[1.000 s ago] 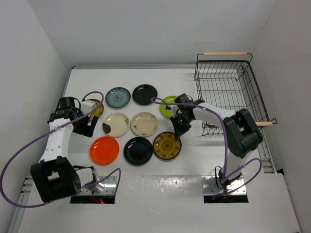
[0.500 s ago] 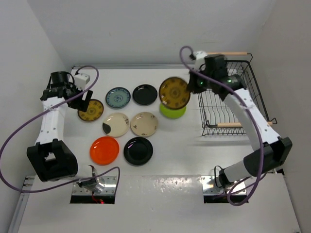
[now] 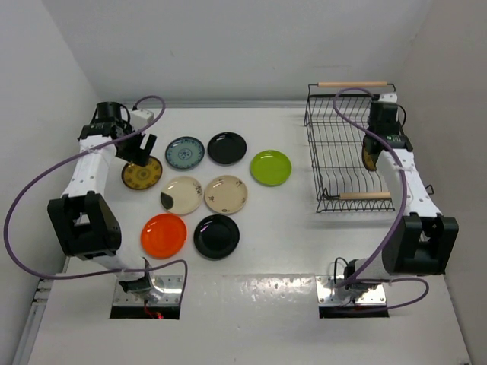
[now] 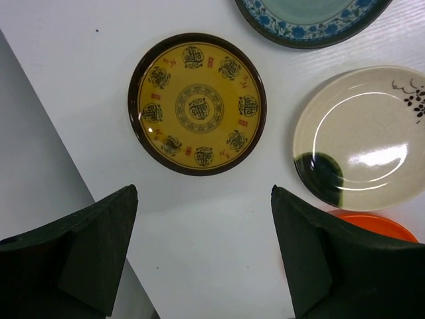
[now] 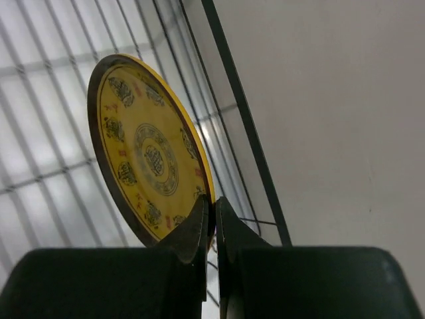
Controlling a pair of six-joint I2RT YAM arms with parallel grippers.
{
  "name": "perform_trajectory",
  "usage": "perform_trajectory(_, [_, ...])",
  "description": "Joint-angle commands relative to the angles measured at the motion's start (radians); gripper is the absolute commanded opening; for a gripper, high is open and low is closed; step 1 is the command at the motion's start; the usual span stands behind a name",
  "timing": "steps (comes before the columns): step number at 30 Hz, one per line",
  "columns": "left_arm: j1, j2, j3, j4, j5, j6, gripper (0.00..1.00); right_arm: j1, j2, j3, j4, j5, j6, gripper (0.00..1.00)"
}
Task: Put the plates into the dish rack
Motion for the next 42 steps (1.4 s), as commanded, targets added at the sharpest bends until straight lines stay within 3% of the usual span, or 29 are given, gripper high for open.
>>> perform_trajectory(1, [-0.001,0.036,0.043,0.004,-0.017,-0.017,0.86,-0.048,-0.04,-0.068,0.26,0.079,-0.125,0.0])
perform_trajectory(7, [-0.001,0.103,0.072,0.004,-0.028,-0.039,0.83,-0.102,0.058,-0.062,0.34,0.132,-0.257,0.0])
perform_trajectory(15, [-0.001,0.127,0.082,0.004,-0.028,-0.048,0.83,-0.113,0.06,-0.171,0.438,0.114,-0.395,0.0])
perform_trajectory(23, [-0.001,0.127,0.071,0.013,-0.028,-0.048,0.83,-0.183,-0.008,-0.316,0.406,-0.053,-0.418,0.0])
perform_trajectory(36, [-0.001,0.127,0.052,0.013,-0.037,-0.048,0.83,-0.193,0.03,-0.329,0.35,-0.096,-0.371,0.0])
perform_trajectory(42, [-0.001,0.117,0.052,0.022,-0.047,-0.048,0.83,-0.194,0.035,-0.327,0.308,-0.109,-0.309,0.17])
